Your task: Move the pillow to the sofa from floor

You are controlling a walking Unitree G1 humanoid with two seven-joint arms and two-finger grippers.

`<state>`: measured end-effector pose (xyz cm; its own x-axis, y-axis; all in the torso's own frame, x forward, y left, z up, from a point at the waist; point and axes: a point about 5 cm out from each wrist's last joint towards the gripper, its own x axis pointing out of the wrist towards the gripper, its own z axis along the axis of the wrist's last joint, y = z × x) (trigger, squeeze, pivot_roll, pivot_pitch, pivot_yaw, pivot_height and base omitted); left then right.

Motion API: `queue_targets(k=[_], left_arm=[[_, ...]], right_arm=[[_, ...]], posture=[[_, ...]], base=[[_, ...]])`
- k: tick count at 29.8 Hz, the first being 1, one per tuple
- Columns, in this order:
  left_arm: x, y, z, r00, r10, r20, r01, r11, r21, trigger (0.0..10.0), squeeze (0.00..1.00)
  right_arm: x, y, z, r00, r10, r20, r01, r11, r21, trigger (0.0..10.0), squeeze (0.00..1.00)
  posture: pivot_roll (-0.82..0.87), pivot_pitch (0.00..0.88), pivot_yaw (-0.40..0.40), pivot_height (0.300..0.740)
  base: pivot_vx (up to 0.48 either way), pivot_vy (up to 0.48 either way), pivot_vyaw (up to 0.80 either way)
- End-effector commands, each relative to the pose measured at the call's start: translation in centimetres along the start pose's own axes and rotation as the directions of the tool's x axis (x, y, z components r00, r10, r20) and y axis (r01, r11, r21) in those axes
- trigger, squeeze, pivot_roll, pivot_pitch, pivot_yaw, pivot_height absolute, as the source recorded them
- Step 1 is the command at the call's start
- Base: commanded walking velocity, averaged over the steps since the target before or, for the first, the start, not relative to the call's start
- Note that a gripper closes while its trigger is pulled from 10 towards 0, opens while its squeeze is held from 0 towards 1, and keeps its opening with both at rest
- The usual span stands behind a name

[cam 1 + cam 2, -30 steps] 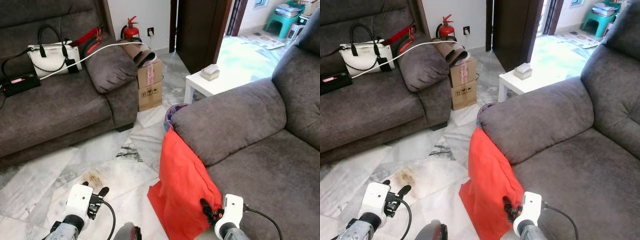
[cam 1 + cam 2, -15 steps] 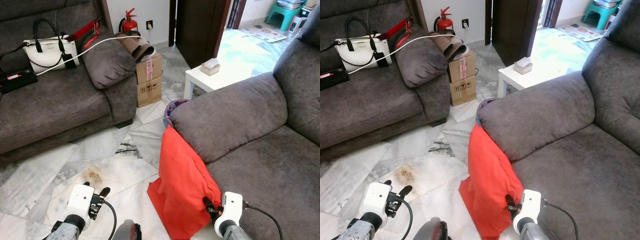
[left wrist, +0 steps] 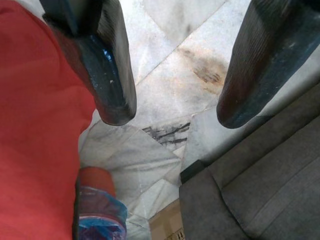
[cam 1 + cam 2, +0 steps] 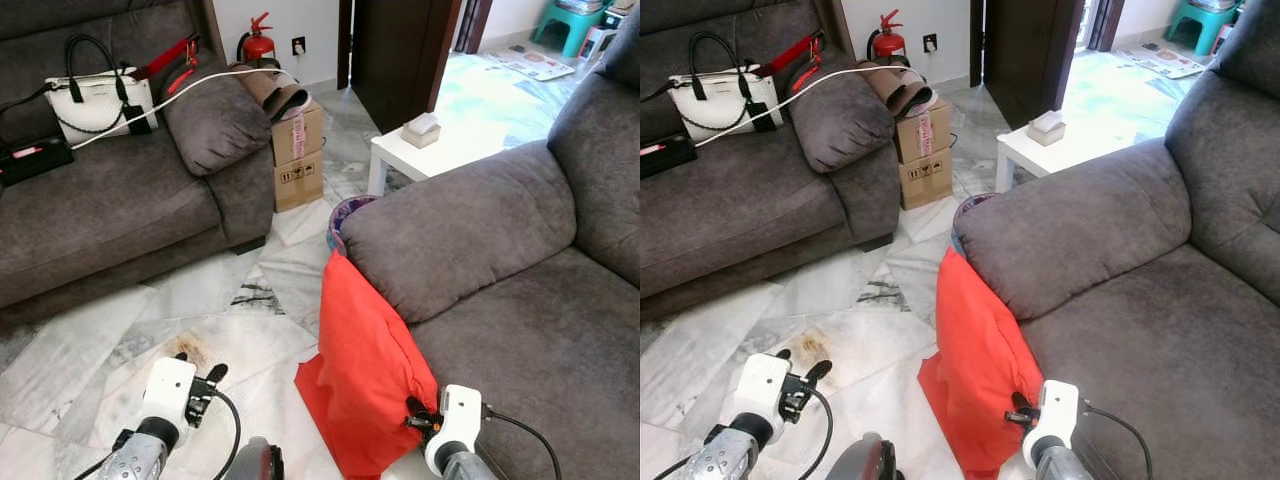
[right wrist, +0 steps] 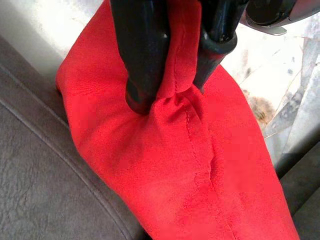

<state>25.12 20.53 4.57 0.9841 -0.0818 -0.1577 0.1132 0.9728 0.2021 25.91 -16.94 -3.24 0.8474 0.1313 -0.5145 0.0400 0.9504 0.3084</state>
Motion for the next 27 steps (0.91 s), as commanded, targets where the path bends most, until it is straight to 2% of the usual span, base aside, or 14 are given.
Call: queue_targets(k=[1,7,15,18,21,22,24,27], left_arm=[[-0.3,0.1,-0.9,0.999,0.004,-0.039,-0.004,1.000,0.004,10.0,0.00],[0.6,0.1,-0.5,1.000,0.002,-0.030,-0.002,1.000,0.003,10.0,0.00],[0.9,-0.1,-0.5,1.000,-0.002,-0.027,0.002,1.000,-0.001,10.0,0.00],[1.0,-0.2,-0.6,1.000,-0.002,-0.027,0.002,1.000,-0.006,10.0,0.00],[1.1,-0.2,-0.6,1.000,0.002,-0.029,-0.002,1.000,-0.010,10.0,0.00],[1.0,-0.1,-0.7,0.999,0.006,-0.031,-0.007,1.000,-0.018,10.0,0.00],[1.0,-0.1,-0.8,0.999,0.008,-0.033,-0.008,1.000,-0.021,10.0,0.00],[0.9,-0.3,-0.9,0.999,0.006,-0.033,-0.007,1.000,-0.024,10.0,0.00]], right_arm=[[-0.2,0.0,-0.9,1.000,-0.006,-0.030,0.007,0.999,0.034,0.0,0.00],[-0.2,0.1,-0.7,1.000,-0.010,-0.009,0.010,1.000,0.026,0.0,0.00],[-0.3,0.0,-0.8,1.000,-0.024,0.008,0.023,0.999,0.030,0.0,0.00],[-0.3,0.5,-0.8,1.000,0.005,0.021,-0.004,1.000,-0.019,0.0,0.00],[-0.3,0.4,-0.4,0.999,0.001,0.049,0.000,1.000,-0.021,0.0,0.00],[-0.4,-0.1,-0.2,0.998,-0.042,0.055,0.044,0.998,-0.045,10.0,0.00],[-0.4,-0.5,-0.2,0.997,-0.053,0.048,0.055,0.998,-0.037,10.0,0.00],[-0.7,-0.8,0.1,0.996,-0.016,0.086,0.015,1.000,0.016,10.0,0.00]], posture=[[0.08,0.152,0.083,0.646],[0.06,0.143,0.096,0.646],[0.05,0.134,0.098,0.646],[0.05,0.126,0.092,0.646],[0.05,0.126,0.090,0.646],[0.04,0.123,0.088,0.646],[0.04,0.118,0.086,0.646],[0.04,0.113,0.081,0.646]], base=[[0.000,0.000,0.00],[0.000,0.000,0.00],[0.000,0.000,0.00],[0.000,0.000,0.00],[0.000,0.000,0.00],[0.000,0.000,0.00],[0.000,0.000,0.00],[0.000,0.000,0.00]])
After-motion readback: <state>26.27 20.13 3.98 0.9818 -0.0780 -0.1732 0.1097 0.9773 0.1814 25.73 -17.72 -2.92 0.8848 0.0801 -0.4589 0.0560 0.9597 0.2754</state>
